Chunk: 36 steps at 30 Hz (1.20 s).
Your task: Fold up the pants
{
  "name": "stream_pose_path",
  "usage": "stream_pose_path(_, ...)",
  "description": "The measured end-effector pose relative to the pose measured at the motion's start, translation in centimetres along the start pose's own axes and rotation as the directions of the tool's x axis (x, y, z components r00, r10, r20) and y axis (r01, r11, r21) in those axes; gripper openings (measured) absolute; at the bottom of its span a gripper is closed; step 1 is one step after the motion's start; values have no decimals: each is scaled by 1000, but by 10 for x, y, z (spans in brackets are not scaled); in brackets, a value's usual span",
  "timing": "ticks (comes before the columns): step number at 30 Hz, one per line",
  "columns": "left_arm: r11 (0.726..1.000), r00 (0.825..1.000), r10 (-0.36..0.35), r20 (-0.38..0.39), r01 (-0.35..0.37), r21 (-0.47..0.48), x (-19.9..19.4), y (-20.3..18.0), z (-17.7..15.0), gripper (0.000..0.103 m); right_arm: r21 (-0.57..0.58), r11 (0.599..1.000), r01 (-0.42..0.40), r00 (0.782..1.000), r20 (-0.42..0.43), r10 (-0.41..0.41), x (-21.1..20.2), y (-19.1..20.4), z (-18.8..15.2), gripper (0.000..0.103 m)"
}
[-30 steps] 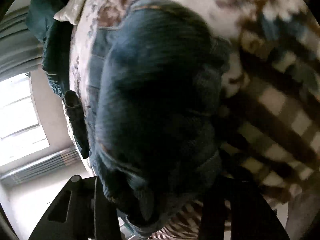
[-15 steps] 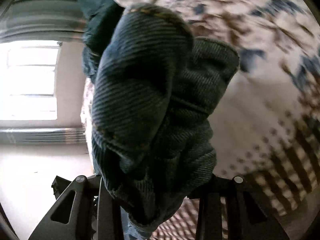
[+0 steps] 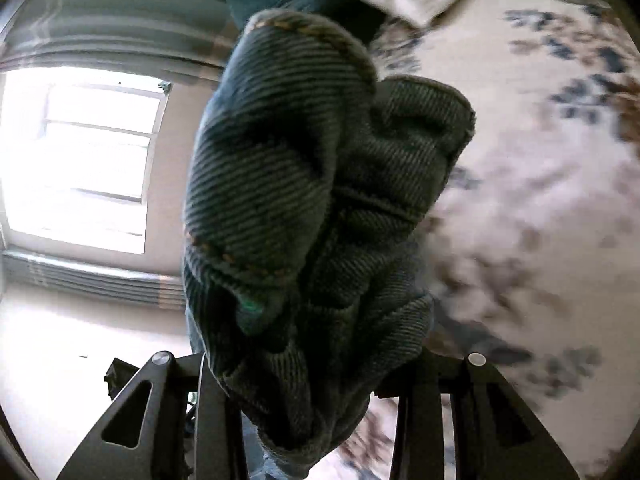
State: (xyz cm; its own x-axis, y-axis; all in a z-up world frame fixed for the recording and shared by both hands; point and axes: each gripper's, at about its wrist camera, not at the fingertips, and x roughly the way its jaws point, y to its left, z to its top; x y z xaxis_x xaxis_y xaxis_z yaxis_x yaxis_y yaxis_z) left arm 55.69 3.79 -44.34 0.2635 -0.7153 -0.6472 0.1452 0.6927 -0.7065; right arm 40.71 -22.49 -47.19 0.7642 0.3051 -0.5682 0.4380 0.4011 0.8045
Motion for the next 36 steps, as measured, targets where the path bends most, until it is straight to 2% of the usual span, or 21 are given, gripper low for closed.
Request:
stream_pose_path(3,1000,1000,-13,-9,13,9,9,42,45,23,16,1000,-15,1000,8,15,54,13,-5,37)
stream_pose_path(4,1000,1000,-14,-18,14,10,14,58,60,23,33,999,-21,1000,11,20,83,15,6,37)
stream_pose_path(6,1000,999,-7,-33,8,19,27,83,79,23,45,999,-15,1000,14,15,127,18,15,37)
stream_pose_path(9,1000,997,-11,-82,9,-15,55,128,98,23,57,998,24,1000,4,-24,175,8,5,37)
stream_pose_path(13,998,988,3,-152,-12,-54,87,174,99,23,61,996,67,998,5,-67,192,-10,-10,38)
stream_pose_path(17,998,987,-22,-160,12,-65,87,182,97,24,-13,994,108,994,-18,-108,201,-6,-7,40)
stream_pose_path(20,997,985,60,-162,-65,-29,80,168,95,33,-3,992,127,990,-69,-127,200,-3,-5,48)
stream_pose_path(22,985,973,171,-156,-174,-4,73,155,96,40,-21,987,159,978,-131,-160,208,-5,7,56)
stream_pose_path(23,971,960,240,-143,-239,26,66,144,92,47,-66,977,201,963,-170,-210,208,3,9,70)
stream_pose_path(24,959,951,284,-119,-280,53,60,138,89,56,-120,963,240,947,-190,-259,210,15,15,79)
stream_pose_path(25,937,935,344,-84,-336,92,51,128,84,61,-174,946,274,932,-193,-306,217,33,19,80)
stream_pose_path(26,913,918,395,-39,-387,130,42,115,77,75,-230,922,312,917,-182,-355,217,44,23,86)
stream_pose_path(27,888,900,437,-4,-430,161,35,104,71,90,-342,854,392,877,-140,-459,211,61,20,95)
stream_pose_path(28,857,874,486,21,-481,185,30,93,64,95,-397,812,428,857,-108,-504,206,71,16,96)
stream_pose_path(31,809,831,554,49,-552,203,17,76,47,100,-554,627,548,772,47,-634,172,96,-1,96)
stream_pose_path(32,802,823,566,50,-564,197,13,73,41,102,-578,583,571,753,86,-652,167,107,1,97)
stream_pose_path(33,806,824,564,47,-562,186,10,69,36,102,-592,548,591,738,122,-664,157,118,0,98)
stream_pose_path(34,801,818,573,47,-572,177,8,66,32,102,-597,527,605,728,148,-669,147,123,1,98)
stream_pose_path(36,793,810,586,40,-583,178,5,56,23,102,-604,506,616,719,167,-675,138,132,14,98)
